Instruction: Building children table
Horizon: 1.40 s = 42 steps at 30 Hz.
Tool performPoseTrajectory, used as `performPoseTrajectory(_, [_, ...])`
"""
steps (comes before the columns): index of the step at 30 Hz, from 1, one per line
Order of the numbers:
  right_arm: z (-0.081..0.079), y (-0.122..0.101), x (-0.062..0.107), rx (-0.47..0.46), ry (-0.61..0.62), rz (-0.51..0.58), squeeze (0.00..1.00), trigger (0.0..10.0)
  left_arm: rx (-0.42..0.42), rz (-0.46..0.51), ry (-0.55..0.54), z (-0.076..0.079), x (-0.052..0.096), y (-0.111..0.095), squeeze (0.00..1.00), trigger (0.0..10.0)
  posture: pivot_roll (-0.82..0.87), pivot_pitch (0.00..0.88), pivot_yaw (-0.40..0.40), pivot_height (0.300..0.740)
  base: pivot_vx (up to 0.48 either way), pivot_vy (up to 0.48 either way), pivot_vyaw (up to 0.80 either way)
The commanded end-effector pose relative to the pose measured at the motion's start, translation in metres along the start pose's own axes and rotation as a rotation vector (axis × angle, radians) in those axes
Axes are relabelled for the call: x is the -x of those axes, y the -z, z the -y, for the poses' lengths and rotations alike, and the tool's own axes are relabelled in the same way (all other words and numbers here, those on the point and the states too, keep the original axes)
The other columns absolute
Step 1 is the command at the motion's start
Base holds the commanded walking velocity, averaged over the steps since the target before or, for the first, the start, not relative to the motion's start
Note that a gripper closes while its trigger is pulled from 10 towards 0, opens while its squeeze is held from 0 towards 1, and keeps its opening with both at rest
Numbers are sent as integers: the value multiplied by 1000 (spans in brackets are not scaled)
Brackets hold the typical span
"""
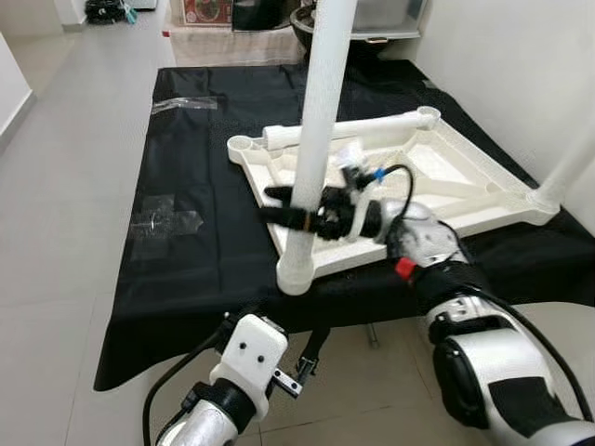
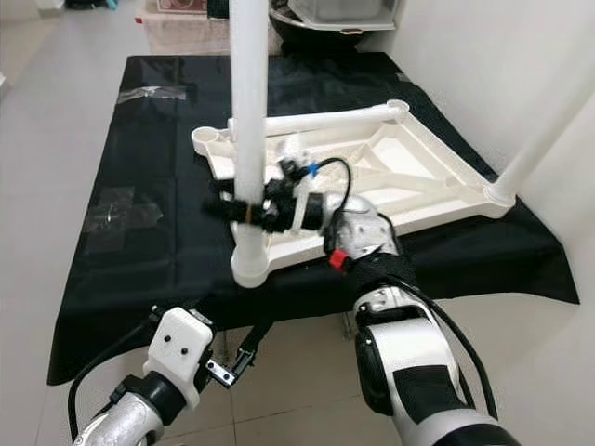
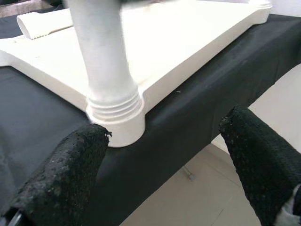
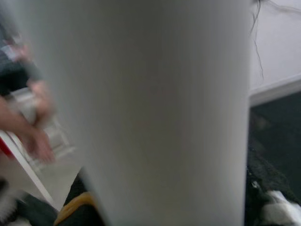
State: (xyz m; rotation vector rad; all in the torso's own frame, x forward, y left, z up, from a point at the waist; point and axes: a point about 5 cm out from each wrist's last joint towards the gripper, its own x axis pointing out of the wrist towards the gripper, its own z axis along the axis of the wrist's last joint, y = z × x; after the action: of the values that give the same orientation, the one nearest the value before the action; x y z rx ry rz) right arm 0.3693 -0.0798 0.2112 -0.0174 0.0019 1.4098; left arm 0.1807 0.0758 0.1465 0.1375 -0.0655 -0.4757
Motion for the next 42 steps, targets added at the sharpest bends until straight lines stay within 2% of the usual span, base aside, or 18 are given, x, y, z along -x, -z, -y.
performPoseTrajectory(1, [1, 0, -5, 42, 21, -39, 0, 10000, 2, -19, -10, -1, 1, 3, 0, 10000, 151, 111, -87, 740, 0, 0, 0])
performPoseTrajectory(2, [11, -4, -7, 61, 186, -20, 0, 0, 2, -19, -10, -1, 1, 3, 0, 10000, 151, 111, -87, 740, 0, 0, 0])
performPoseTrajectory(5, [15, -6, -7, 63, 246, -10, 0, 0, 1, -19, -11, -1, 1, 3, 0, 10000, 151, 111, -87, 740, 0, 0, 0])
performPoseTrajectory(13, [48, -15, 24, -37, 989, 145, 0, 0, 5, -20, -4, 1, 2, 3, 0, 10000, 146, 94, -84, 740, 0, 0, 0])
performPoseTrajectory(16, [51, -13, 29, -38, 1095, 142, 0, 0, 5, -20, -4, 1, 2, 3, 0, 10000, 145, 94, -84, 740, 0, 0, 0])
performPoseTrajectory(18, [49, 8, 44, -91, 1396, 99, 0, 0, 5, -22, -1, 1, 2, 4, 0, 10000, 141, 88, -79, 740, 0, 0, 0])
performPoseTrajectory(22, [39, 24, 43, -148, 1548, 77, 0, 0, 4, -22, 4, 1, 2, 4, 0, 10000, 142, 87, -78, 740, 0, 0, 0])
performPoseTrajectory(23, [36, 25, 38, -143, 1550, 71, 0, 5843, 4, -22, 5, 2, 2, 4, 0, 10000, 145, 84, -80, 740, 0, 0, 0])
performPoseTrajectory(25, [33, 25, 34, -136, 1552, 67, 0, 5843, 4, -23, 5, 2, 2, 4, 0, 10000, 145, 84, -80, 740, 0, 0, 0])
performPoseTrajectory(26, [31, 25, 27, -160, 1525, 94, 0, 10000, 4, -23, 4, 2, 2, 5, 0, 10000, 145, 80, -79, 740, 0, 0, 0])
performPoseTrajectory(28, [29, 15, 14, -144, 1414, 189, 1000, 10000, 5, -24, 2, 2, 3, 5, 0, 10000, 145, 78, -81, 740, 0, 0, 0])
performPoseTrajectory(34, [29, -7, 2, -98, 1201, 293, 1000, 10000, 8, -24, 3, 3, 2, 5, 0, 10000, 148, 75, -85, 740, 0, 0, 0])
performPoseTrajectory(35, [29, -12, 3, -72, 1175, 304, 0, 10000, 8, -24, 3, 3, 2, 5, 0, 10000, 148, 75, -85, 740, 0, 0, 0])
performPoseTrajectory(36, [29, -12, 3, -72, 1175, 304, 0, 10000, 8, -24, 3, 3, 2, 5, 0, 10000, 148, 75, -85, 740, 0, 0, 0])
performPoseTrajectory(37, [26, -19, -1, -67, 974, 297, 0, 10000, 8, -25, 1, 3, 2, 5, 0, 10000, 145, 79, -82, 740, 0, 0, 0])
performPoseTrajectory(38, [26, -19, -1, -67, 974, 297, 0, 10000, 8, -25, 1, 3, 2, 5, 0, 10000, 145, 79, -82, 740, 0, 0, 0])
performPoseTrajectory(41, [7, -20, 13, -56, 287, 171, 0, 10000, 7, -24, 0, 2, 2, 5, 0, 10000, 143, 87, -89, 740, 0, 0, 0])
performPoseTrajectory(42, [7, -20, 13, -56, 287, 171, 0, 10000, 7, -24, 0, 2, 2, 5, 0, 10000, 143, 87, -89, 740, 0, 0, 0])
